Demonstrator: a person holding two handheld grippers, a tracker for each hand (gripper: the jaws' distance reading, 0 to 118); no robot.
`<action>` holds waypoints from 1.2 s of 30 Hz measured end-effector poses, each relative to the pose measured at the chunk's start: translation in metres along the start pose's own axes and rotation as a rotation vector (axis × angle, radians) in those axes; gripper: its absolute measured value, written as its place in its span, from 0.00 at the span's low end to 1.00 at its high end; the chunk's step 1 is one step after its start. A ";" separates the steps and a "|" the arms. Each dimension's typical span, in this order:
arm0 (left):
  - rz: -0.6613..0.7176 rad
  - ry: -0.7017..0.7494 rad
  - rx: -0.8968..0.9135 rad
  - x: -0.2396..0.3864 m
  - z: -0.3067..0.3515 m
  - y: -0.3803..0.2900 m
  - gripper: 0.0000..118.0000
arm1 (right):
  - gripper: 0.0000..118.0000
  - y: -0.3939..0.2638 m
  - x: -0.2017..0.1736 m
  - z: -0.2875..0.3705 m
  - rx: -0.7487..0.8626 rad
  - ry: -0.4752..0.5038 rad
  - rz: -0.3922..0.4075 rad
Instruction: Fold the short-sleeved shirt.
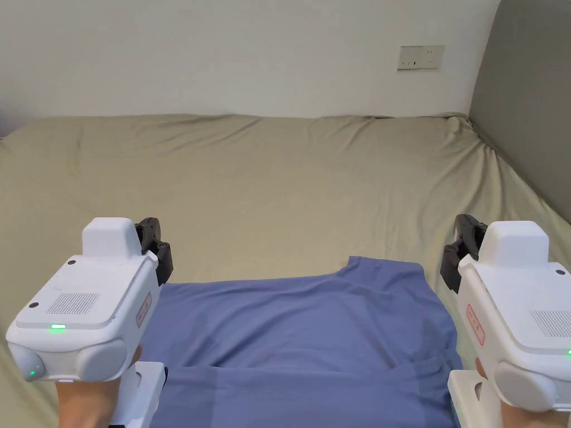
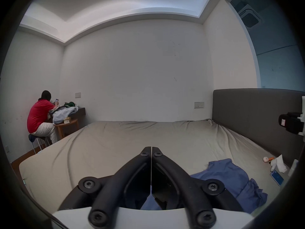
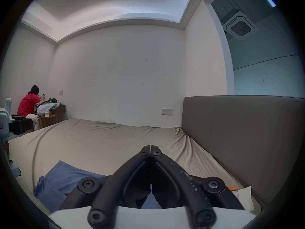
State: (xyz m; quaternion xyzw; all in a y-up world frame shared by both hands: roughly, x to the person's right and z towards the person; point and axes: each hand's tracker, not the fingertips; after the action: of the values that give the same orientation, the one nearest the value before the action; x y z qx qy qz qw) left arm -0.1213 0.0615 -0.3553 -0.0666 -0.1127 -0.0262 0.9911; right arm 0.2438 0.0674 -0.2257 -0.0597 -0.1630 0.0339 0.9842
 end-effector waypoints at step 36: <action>0.044 0.060 -0.857 -0.086 -0.295 -0.166 0.51 | 0.02 -0.081 0.017 -0.183 -0.300 -0.041 -0.060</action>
State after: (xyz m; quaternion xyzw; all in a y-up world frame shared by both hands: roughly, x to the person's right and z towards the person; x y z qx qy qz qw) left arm -0.1518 -0.1406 -0.6385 -0.4739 -0.0612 -0.0516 0.8769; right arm 0.3235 -0.0313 -0.3814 -0.2006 -0.1878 -0.0191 0.9613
